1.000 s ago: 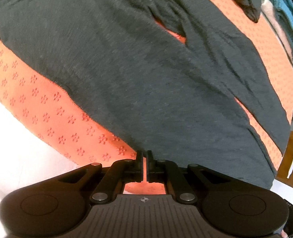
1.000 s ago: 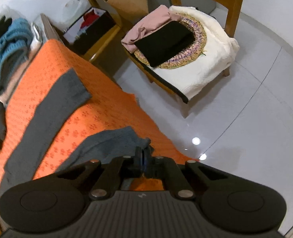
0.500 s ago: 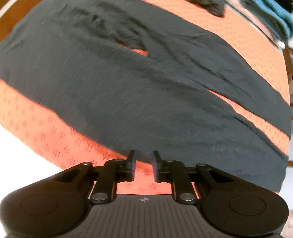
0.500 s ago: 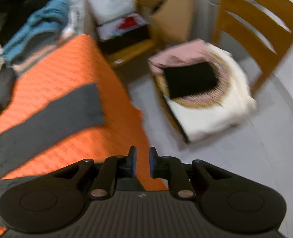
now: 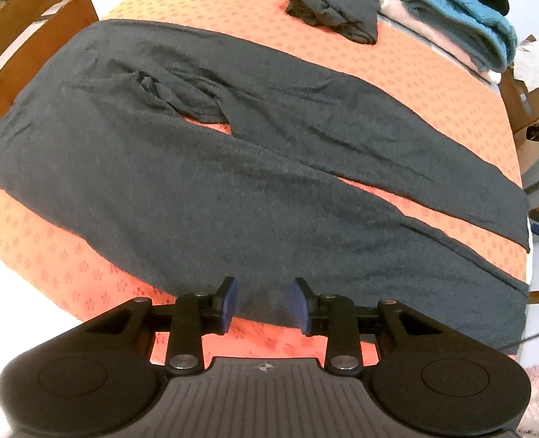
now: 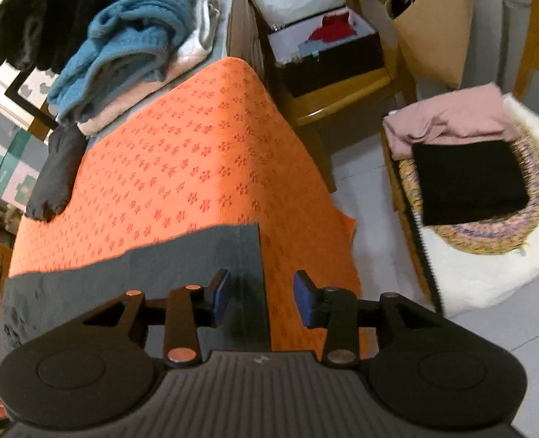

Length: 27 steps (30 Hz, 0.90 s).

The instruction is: Fold clothes

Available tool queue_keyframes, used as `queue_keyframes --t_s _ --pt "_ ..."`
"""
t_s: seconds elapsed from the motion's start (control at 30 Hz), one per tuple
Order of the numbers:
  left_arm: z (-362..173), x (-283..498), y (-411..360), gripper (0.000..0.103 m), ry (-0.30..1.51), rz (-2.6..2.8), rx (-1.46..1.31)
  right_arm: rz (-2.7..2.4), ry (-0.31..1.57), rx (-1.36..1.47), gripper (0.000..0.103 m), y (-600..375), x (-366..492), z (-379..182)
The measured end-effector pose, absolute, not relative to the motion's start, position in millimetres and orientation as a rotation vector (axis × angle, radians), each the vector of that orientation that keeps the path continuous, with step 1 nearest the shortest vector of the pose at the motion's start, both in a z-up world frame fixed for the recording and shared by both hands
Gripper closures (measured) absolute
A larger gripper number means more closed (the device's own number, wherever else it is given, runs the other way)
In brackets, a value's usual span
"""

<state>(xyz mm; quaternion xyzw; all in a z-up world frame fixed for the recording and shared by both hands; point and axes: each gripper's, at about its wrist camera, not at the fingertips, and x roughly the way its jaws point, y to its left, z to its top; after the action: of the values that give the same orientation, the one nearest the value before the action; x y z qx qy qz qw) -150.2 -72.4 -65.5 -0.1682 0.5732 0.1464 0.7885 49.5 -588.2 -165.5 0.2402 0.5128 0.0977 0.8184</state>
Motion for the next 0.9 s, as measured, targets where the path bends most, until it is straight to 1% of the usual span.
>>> queue_keyframes --t_s 0.03,0.1,0.23,0.3,0.33,0.4,0.43,0.57,0.7,0.83,0.9 --pt "-65 -150 -73 0.062 1.235 0.320 -0.362 0.205 1.097 0.521 0.058 -588 55 -169" --pt "-65 -150 -73 0.059 1.230 0.331 -0.368 0.207 1.095 0.533 0.058 -586 65 -175" --pt "-67 -152 -70 0.059 1.231 0.362 -0.410 0.260 1.096 0.592 0.058 -583 78 -182" --pt "-68 -153 -68 0.058 1.232 0.377 -0.432 0.279 1.099 0.603 0.061 -580 83 -184" --pt "-69 -153 -67 0.059 1.233 0.383 -0.439 0.285 1.097 0.603 0.069 -579 84 -183" --pt "-69 -154 -66 0.059 1.233 0.396 -0.450 0.294 1.083 0.582 0.080 -576 83 -176" --pt "-69 -154 -66 0.059 1.232 0.401 -0.454 0.298 1.076 0.572 0.099 -575 83 -172" --pt "-68 -156 -63 0.059 1.222 0.425 -0.467 0.305 1.032 0.495 0.098 -570 81 -152" --pt "-66 -160 -58 0.059 1.202 0.444 -0.477 0.244 0.980 0.353 0.098 -569 86 -125" --pt "-62 -163 -46 0.059 1.171 0.443 -0.489 0.177 1.021 0.247 0.098 -569 101 -128" --pt "-60 -167 -38 0.059 1.153 0.446 -0.480 0.171 1.051 0.216 0.095 -566 106 -133"
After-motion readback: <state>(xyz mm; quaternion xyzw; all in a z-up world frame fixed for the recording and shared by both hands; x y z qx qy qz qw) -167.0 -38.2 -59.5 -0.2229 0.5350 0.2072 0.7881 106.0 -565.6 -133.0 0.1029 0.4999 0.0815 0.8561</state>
